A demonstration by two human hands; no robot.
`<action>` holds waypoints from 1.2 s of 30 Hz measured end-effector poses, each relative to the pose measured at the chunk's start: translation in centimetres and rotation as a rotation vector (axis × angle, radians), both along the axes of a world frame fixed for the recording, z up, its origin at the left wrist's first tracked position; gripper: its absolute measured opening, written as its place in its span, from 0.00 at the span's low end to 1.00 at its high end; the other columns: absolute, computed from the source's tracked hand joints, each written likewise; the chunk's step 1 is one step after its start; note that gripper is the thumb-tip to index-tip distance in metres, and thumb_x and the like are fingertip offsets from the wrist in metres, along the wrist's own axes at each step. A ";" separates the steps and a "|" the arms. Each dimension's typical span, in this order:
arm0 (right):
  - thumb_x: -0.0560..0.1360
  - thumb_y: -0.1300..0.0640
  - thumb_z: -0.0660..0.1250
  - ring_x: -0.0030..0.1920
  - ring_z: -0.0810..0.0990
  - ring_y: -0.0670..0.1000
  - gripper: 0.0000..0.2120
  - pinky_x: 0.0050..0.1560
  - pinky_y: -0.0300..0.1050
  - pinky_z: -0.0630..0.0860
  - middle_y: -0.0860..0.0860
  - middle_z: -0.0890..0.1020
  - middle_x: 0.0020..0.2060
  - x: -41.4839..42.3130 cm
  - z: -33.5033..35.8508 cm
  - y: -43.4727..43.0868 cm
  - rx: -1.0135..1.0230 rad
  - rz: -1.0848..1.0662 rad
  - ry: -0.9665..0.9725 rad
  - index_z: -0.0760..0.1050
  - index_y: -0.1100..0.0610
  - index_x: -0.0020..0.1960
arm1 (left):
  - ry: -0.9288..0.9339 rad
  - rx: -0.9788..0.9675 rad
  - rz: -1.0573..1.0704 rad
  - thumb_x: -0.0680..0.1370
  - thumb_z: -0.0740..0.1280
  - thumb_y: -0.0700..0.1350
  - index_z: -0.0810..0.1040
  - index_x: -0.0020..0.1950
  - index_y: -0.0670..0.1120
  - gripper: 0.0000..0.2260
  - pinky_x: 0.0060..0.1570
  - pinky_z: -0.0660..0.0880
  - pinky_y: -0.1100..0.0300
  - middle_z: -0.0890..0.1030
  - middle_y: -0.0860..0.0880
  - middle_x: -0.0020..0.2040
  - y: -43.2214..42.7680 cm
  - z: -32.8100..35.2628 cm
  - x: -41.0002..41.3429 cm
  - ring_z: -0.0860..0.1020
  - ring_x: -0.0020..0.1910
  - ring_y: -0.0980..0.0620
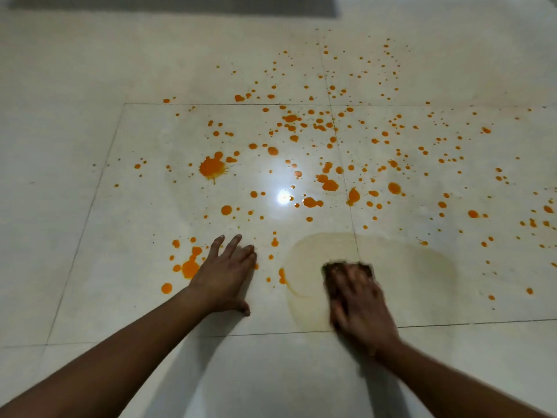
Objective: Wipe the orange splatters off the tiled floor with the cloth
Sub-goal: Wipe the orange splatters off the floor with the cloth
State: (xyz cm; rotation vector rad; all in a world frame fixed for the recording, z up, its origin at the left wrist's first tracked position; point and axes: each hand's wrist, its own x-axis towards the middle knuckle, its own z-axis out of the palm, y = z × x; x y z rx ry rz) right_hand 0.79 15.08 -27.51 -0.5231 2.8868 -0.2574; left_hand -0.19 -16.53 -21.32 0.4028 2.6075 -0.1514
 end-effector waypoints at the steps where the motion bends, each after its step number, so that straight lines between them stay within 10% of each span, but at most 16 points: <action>1: 0.75 0.42 0.50 0.77 0.55 0.54 0.33 0.74 0.53 0.53 0.51 0.55 0.78 -2.1 0.0 -1.0 0.001 -0.116 0.010 0.55 0.50 0.79 | -0.007 0.003 -0.014 0.65 0.66 0.73 0.49 0.79 0.46 0.53 0.73 0.37 0.41 0.51 0.47 0.80 0.2 0.0 -0.2 0.41 0.78 0.42; 9: 0.76 0.43 0.56 0.78 0.54 0.51 0.33 0.73 0.54 0.55 0.50 0.55 0.78 2.8 0.0 -7.2 -0.029 0.269 -0.048 0.54 0.48 0.79 | 0.028 0.026 0.008 0.64 0.69 0.72 0.51 0.79 0.45 0.54 0.73 0.36 0.41 0.52 0.48 0.80 -0.2 -0.5 0.2 0.43 0.78 0.43; 15: 0.74 0.41 0.45 0.78 0.49 0.53 0.35 0.76 0.54 0.47 0.53 0.52 0.79 -4.6 -0.5 -11.1 -0.019 -0.128 -0.012 0.50 0.50 0.79 | 0.070 0.067 0.105 0.65 0.69 0.72 0.53 0.79 0.46 0.52 0.73 0.38 0.40 0.49 0.47 0.80 -2.1 -0.4 1.5 0.42 0.78 0.43; 18: 0.75 0.44 0.53 0.78 0.52 0.53 0.33 0.75 0.53 0.46 0.53 0.56 0.78 -2.4 -0.6 -17.7 -0.068 0.101 -0.003 0.55 0.49 0.78 | 0.088 0.054 0.230 0.62 0.68 0.73 0.53 0.79 0.46 0.55 0.74 0.40 0.41 0.48 0.47 0.80 -4.7 -0.4 2.5 0.42 0.78 0.43; 22: 0.75 0.44 0.58 0.77 0.57 0.52 0.32 0.72 0.54 0.56 0.51 0.60 0.77 2.6 0.5 -10.5 -0.063 0.411 -0.027 0.58 0.49 0.78 | 0.060 0.050 0.285 0.61 0.69 0.73 0.51 0.79 0.46 0.56 0.73 0.38 0.42 0.47 0.47 0.80 -6.6 -0.6 4.3 0.40 0.78 0.43; 28: 0.74 0.42 0.48 0.77 0.54 0.55 0.34 0.74 0.53 0.49 0.55 0.58 0.77 -4.7 -0.4 -17.2 -0.030 0.015 0.025 0.55 0.51 0.78 | 0.105 0.045 0.336 0.62 0.71 0.72 0.48 0.79 0.47 0.57 0.74 0.40 0.41 0.44 0.47 0.80 -7.4 -0.9 6.1 0.40 0.78 0.43; 33: 0.75 0.44 0.58 0.77 0.56 0.52 0.33 0.74 0.52 0.53 0.51 0.59 0.77 3.4 0.5 -14.0 -0.064 0.506 -0.038 0.56 0.49 0.78 | 0.098 0.057 0.493 0.60 0.71 0.72 0.44 0.80 0.49 0.59 0.74 0.41 0.42 0.41 0.48 0.80 -10.0 -1.0 8.5 0.40 0.78 0.43; 36: 0.74 0.43 0.56 0.76 0.58 0.54 0.33 0.72 0.51 0.56 0.50 0.56 0.77 -0.6 0.0 -9.4 -0.011 0.398 0.028 0.56 0.48 0.78 | 0.085 0.081 0.635 0.59 0.71 0.72 0.42 0.79 0.50 0.61 0.74 0.43 0.42 0.39 0.48 0.80 -11.5 -0.8 9.8 0.41 0.78 0.43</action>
